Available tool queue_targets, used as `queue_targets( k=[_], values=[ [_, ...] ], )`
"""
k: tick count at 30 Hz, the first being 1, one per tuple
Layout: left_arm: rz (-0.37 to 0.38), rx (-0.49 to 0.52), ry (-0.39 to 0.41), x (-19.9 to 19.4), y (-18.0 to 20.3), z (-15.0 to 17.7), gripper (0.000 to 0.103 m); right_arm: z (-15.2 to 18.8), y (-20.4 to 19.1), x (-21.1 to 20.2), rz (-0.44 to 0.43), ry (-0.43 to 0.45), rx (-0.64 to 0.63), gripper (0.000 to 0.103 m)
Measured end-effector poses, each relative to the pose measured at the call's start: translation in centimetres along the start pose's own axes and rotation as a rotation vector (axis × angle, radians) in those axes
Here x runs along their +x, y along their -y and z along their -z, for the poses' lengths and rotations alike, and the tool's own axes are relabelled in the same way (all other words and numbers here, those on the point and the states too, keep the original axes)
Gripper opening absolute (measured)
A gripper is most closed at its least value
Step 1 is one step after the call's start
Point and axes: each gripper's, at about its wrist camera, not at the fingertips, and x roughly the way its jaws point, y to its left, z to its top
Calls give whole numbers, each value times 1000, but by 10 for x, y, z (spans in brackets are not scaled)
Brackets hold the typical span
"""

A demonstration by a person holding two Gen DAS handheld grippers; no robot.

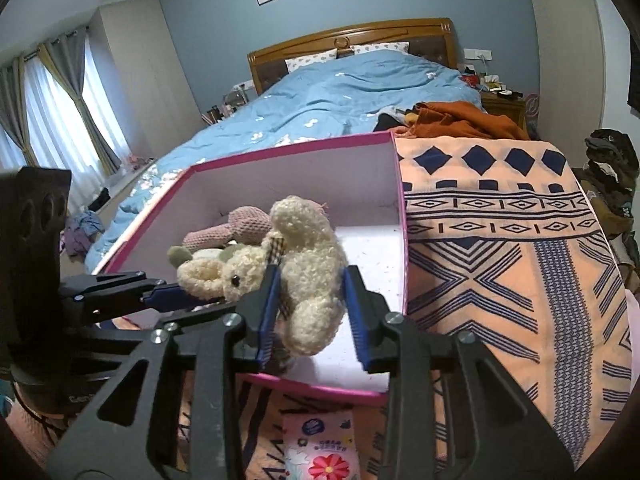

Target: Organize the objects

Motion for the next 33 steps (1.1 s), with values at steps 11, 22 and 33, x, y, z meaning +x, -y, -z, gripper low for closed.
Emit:
queue_targets(
  k=[11,22,33],
  values=[
    [-54,-25,26,4,-7,6,50,3,-4,-14,57,46,-22,39],
    [-56,25,181,-48,5,27,65,19,-9,-37,-10,68,-34,41],
    [-19,40,230,-77,24,56,67,36,-14,-61,-54,77,-36,44]
  ],
)
